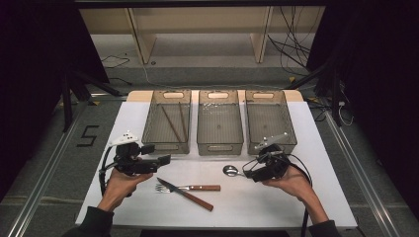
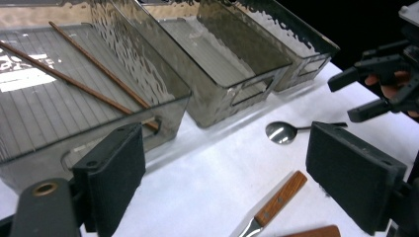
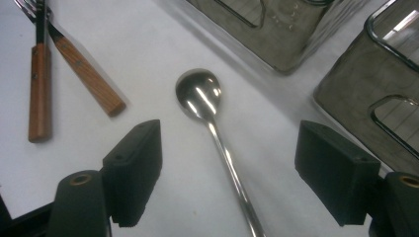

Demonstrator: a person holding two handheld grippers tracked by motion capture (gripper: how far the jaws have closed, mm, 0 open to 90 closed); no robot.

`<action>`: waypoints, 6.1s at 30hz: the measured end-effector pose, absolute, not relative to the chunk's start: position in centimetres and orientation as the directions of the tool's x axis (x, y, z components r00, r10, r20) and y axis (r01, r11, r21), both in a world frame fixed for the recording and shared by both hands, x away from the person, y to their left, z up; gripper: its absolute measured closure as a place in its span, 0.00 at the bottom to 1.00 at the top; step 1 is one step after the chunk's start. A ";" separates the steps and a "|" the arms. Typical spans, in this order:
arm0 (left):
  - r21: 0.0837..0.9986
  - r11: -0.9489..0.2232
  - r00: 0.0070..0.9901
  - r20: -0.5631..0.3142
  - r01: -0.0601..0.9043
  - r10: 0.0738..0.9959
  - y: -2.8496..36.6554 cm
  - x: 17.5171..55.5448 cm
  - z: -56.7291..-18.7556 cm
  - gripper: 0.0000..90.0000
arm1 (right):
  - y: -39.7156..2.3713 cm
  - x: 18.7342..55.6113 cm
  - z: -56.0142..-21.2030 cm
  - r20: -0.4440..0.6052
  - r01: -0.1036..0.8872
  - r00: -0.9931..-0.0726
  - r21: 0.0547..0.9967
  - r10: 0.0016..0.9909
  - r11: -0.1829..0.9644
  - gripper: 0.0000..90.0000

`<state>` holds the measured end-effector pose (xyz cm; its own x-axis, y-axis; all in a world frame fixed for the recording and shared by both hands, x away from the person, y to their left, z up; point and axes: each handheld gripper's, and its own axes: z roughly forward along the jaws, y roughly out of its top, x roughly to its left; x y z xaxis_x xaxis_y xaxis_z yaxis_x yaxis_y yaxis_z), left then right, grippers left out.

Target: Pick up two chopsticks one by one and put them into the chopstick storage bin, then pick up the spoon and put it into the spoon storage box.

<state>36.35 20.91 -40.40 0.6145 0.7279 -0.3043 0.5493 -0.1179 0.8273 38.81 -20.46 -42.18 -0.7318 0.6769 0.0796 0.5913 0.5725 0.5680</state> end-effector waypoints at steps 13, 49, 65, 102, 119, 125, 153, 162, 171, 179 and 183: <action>0.861 -0.153 0.641 -0.231 0.484 0.732 20.8 34.3 -42.5 0.17 | -20.1 39.6 -43.1 0.051 0.599 -0.741 0.502 0.670 0.624 0.32; 0.879 -0.184 0.666 -0.181 0.439 0.724 20.7 31.7 -44.0 0.16 | -18.3 40.6 -44.7 -0.030 0.589 -0.785 0.279 0.619 0.759 0.65; 0.879 -0.176 0.666 -0.192 0.443 0.721 21.0 31.7 -44.1 0.16 | -17.3 41.0 -45.5 -0.034 0.555 -0.821 0.188 0.570 0.810 0.82; 0.878 -0.166 0.665 -0.205 0.450 0.718 21.1 31.8 -44.1 0.16 | -16.9 40.8 -44.3 -0.023 0.502 -0.856 0.194 0.516 0.843 0.95; 0.885 -0.148 0.650 -0.202 0.441 0.733 21.5 31.8 -44.1 0.16 | -17.6 40.9 -39.7 0.071 0.525 -0.826 0.456 0.559 0.719 0.95; 0.889 -0.144 0.646 -0.196 0.434 0.738 21.6 31.8 -44.0 0.16 | -17.5 42.0 -38.0 0.086 0.536 -0.797 0.555 0.597 0.636 0.95; 0.914 -0.127 0.636 -0.162 0.385 0.755 22.1 31.4 -43.9 0.16 | -14.3 47.7 -35.4 0.109 0.572 -0.708 0.667 0.697 0.477 0.95; 0.917 -0.126 0.634 -0.157 0.379 0.757 22.1 31.4 -44.0 0.16 | -13.6 49.2 -35.1 0.126 0.590 -0.683 0.676 0.719 0.442 0.95; 0.920 -0.122 0.630 -0.155 0.373 0.761 22.3 31.3 -43.9 0.16 | -12.9 50.5 -35.3 0.136 0.618 -0.649 0.669 0.749 0.414 0.95; 0.919 -0.124 0.630 -0.154 0.374 0.761 22.3 31.3 -43.9 0.16 | -12.5 51.6 -35.7 0.142 0.635 -0.628 0.662 0.765 0.398 0.95; 0.919 -0.123 0.631 -0.154 0.374 0.761 22.3 31.2 -43.9 0.16 | -12.2 52.1 -36.0 0.141 0.644 -0.618 0.656 0.774 0.394 0.95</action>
<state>31.25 22.30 -43.95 0.6306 0.7606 -0.1542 0.3736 -0.1233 0.9194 52.07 -12.17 -36.02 -0.6177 0.7736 0.1413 0.6435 0.3939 0.6563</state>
